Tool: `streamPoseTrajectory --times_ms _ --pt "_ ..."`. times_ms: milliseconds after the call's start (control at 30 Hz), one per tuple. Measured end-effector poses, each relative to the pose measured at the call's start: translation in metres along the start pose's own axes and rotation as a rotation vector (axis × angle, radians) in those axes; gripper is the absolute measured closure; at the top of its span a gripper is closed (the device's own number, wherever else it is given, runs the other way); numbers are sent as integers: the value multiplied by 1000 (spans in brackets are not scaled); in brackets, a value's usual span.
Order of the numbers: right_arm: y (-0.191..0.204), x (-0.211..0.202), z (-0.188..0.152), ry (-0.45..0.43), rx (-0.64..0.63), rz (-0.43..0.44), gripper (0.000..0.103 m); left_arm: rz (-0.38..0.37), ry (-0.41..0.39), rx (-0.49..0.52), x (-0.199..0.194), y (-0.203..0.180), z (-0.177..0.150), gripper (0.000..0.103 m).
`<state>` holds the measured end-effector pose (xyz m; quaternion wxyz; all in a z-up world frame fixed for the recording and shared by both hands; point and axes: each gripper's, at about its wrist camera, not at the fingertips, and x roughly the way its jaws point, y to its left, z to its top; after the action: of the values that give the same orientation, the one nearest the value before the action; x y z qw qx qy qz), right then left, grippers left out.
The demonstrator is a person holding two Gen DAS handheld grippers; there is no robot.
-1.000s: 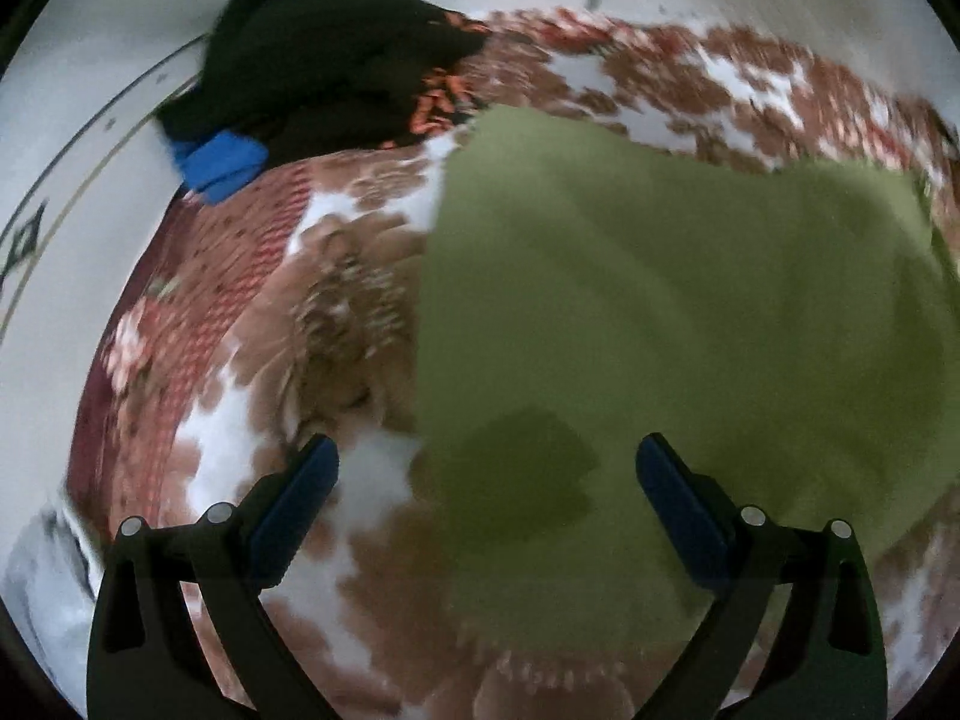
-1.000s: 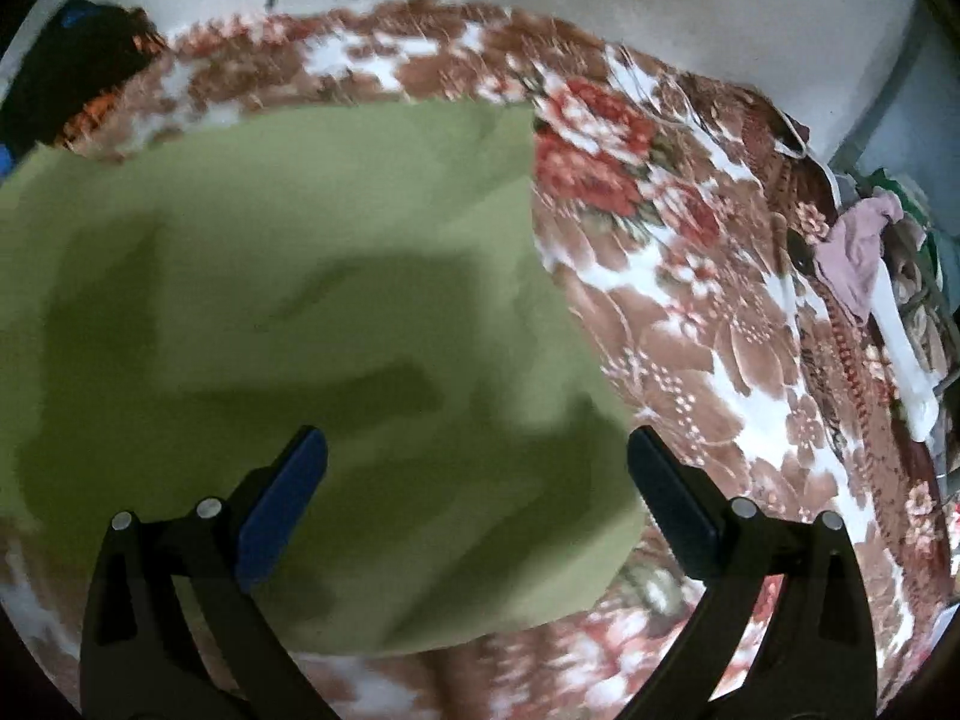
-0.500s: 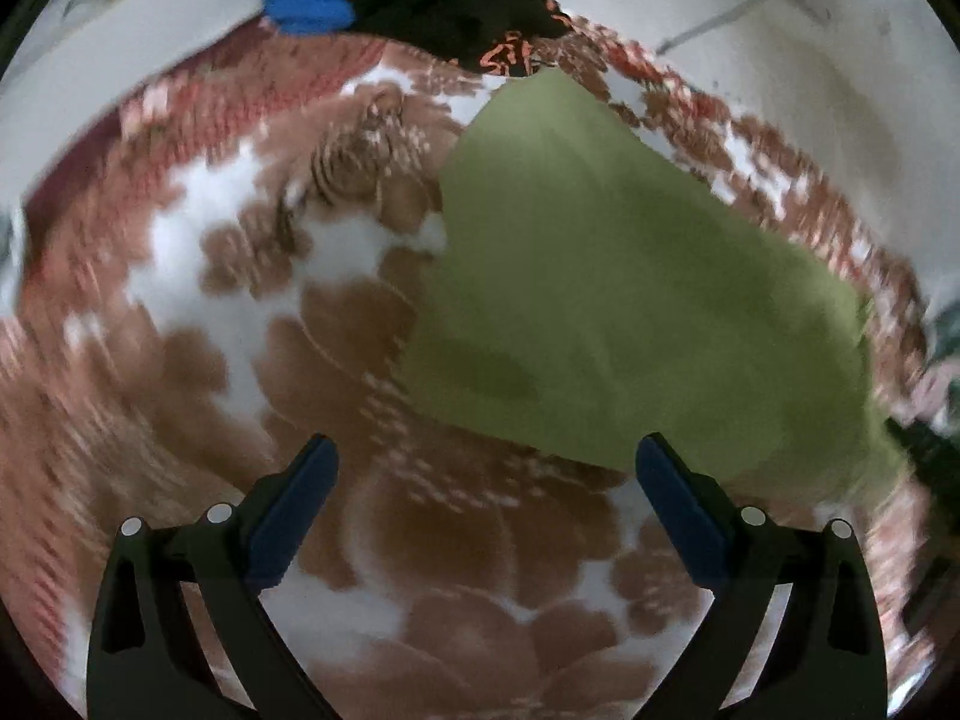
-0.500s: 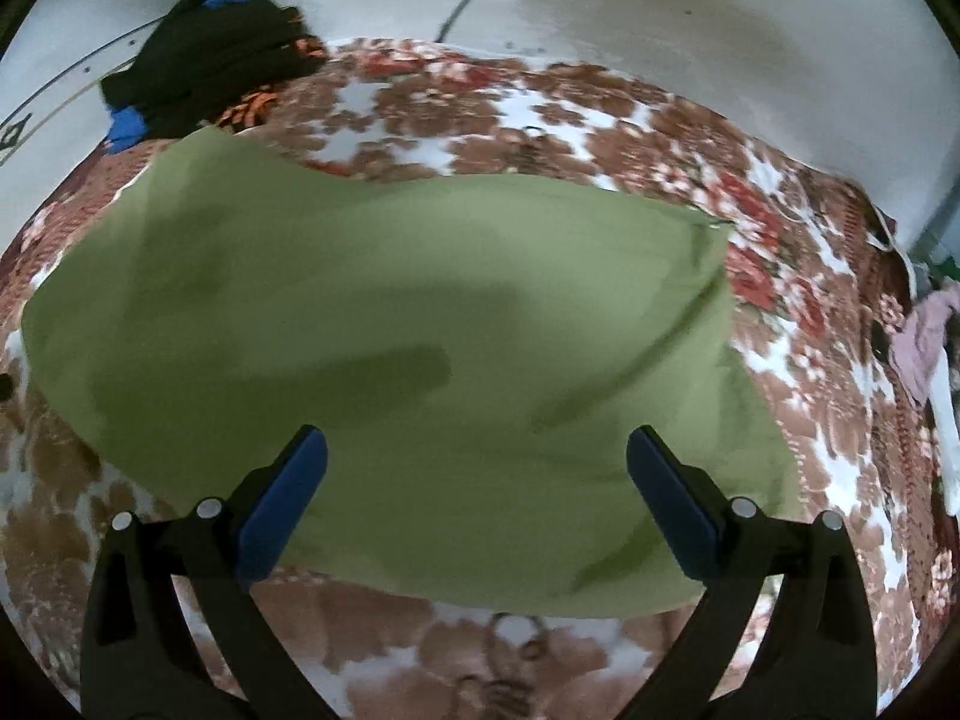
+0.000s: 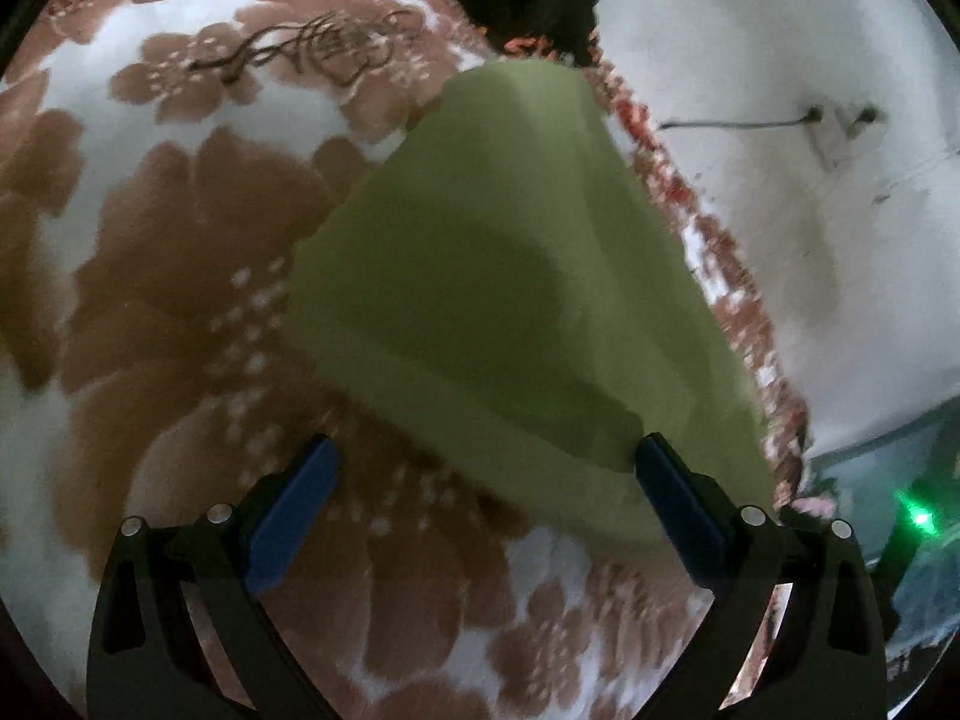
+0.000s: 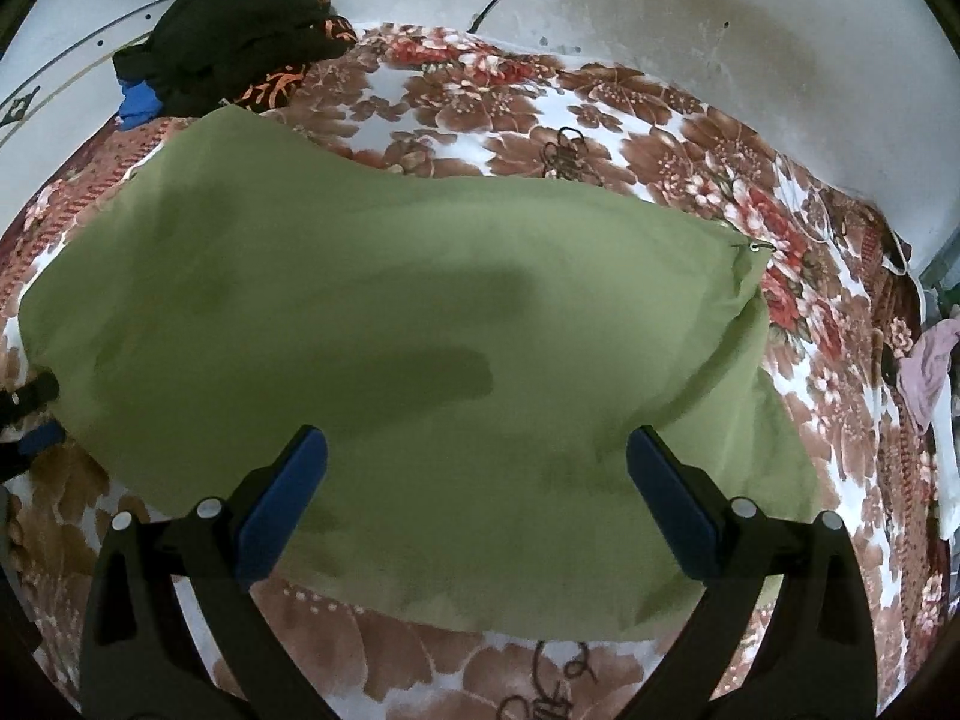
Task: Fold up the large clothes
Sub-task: 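Grasp the end of the folded jacket with the left gripper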
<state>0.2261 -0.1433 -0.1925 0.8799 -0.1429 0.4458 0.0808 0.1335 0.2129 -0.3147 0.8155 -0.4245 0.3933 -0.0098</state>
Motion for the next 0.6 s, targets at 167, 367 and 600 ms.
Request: streamPoseTrajectory --times_ms 167,367,600 --pt "-5 13 7 -3 1 0 5 -73 -15 -9 17 -2 17 6" --pt "-12 27 17 -7 -3 -28 5 -112 -33 -71 39 -1 35 5" --pt "-18 48 13 12 47 -18 5 -255 -69 3 34 -43 54 6"
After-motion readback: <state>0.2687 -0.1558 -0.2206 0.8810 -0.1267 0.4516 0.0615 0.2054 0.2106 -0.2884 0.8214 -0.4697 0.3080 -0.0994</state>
